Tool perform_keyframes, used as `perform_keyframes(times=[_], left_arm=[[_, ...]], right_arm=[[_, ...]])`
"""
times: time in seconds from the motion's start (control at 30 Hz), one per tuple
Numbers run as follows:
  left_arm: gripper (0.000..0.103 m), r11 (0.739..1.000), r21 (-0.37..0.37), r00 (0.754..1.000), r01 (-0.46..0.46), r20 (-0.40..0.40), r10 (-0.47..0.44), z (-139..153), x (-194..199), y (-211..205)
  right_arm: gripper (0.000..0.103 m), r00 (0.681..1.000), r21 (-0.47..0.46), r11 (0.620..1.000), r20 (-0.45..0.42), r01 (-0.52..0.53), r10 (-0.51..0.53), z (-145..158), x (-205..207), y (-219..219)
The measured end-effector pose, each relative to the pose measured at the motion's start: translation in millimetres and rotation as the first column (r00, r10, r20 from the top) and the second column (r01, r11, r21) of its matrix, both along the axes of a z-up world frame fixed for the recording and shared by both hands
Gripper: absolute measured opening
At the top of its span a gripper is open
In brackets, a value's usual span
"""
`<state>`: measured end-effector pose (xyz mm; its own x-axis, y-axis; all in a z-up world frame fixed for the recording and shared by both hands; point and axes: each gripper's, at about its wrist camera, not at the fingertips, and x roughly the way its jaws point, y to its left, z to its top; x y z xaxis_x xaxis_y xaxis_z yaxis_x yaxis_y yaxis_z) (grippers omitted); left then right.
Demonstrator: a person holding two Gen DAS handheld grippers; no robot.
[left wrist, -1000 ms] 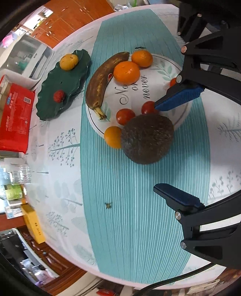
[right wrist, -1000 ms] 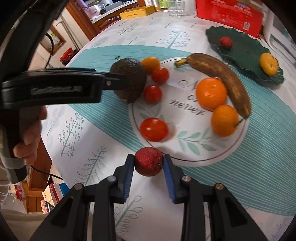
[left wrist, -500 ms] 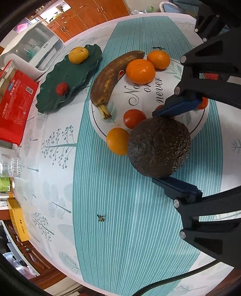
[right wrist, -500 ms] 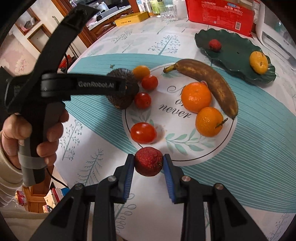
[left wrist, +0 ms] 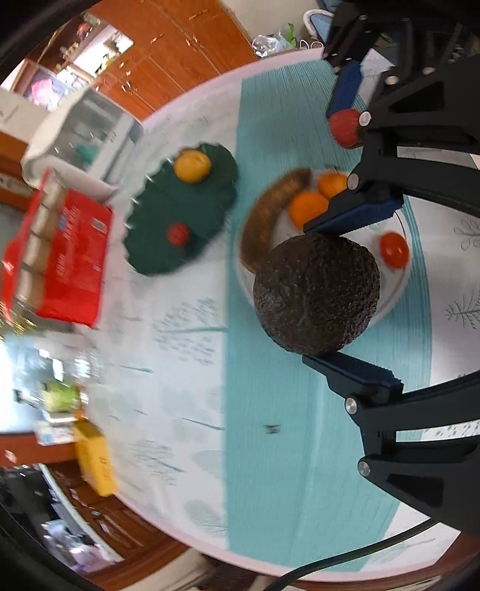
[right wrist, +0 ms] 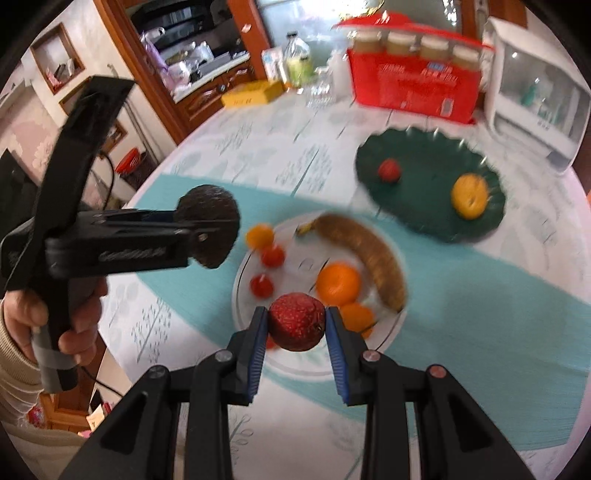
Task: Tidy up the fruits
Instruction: 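Carry the avocado and dark red fruit in both tools to the green plate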
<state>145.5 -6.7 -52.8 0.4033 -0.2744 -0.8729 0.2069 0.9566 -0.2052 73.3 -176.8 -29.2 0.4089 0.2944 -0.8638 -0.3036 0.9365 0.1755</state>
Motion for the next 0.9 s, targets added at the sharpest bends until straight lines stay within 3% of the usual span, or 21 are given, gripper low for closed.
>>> perform_keyframes(times=[0.27, 0.57, 0.73, 0.9], left_arm=[[0.06, 0.997, 0.017, 0.993, 0.076, 0.086, -0.077, 61, 27, -16], [0.06, 0.986, 0.096, 0.972, 0.133, 0.184, -0.149, 100, 86, -58], [0.06, 0.981, 0.122, 0.961, 0.152, 0.212, -0.175, 96, 129, -88], [0.06, 0.978, 0.131, 0.966, 0.162, 0.183, -0.184, 66, 173, -114]], right_arm=[[0.031, 0.993, -0.021, 0.997, 0.099, 0.073, -0.07, 49, 33, -31], [0.031, 0.966, -0.055, 0.981, 0.195, 0.184, -0.17, 90, 99, -62], [0.031, 0.951, -0.035, 0.966, 0.188, 0.256, -0.245, 83, 140, -80], [0.031, 0.935, -0.01, 0.939, 0.095, 0.344, -0.342, 42, 188, -102]])
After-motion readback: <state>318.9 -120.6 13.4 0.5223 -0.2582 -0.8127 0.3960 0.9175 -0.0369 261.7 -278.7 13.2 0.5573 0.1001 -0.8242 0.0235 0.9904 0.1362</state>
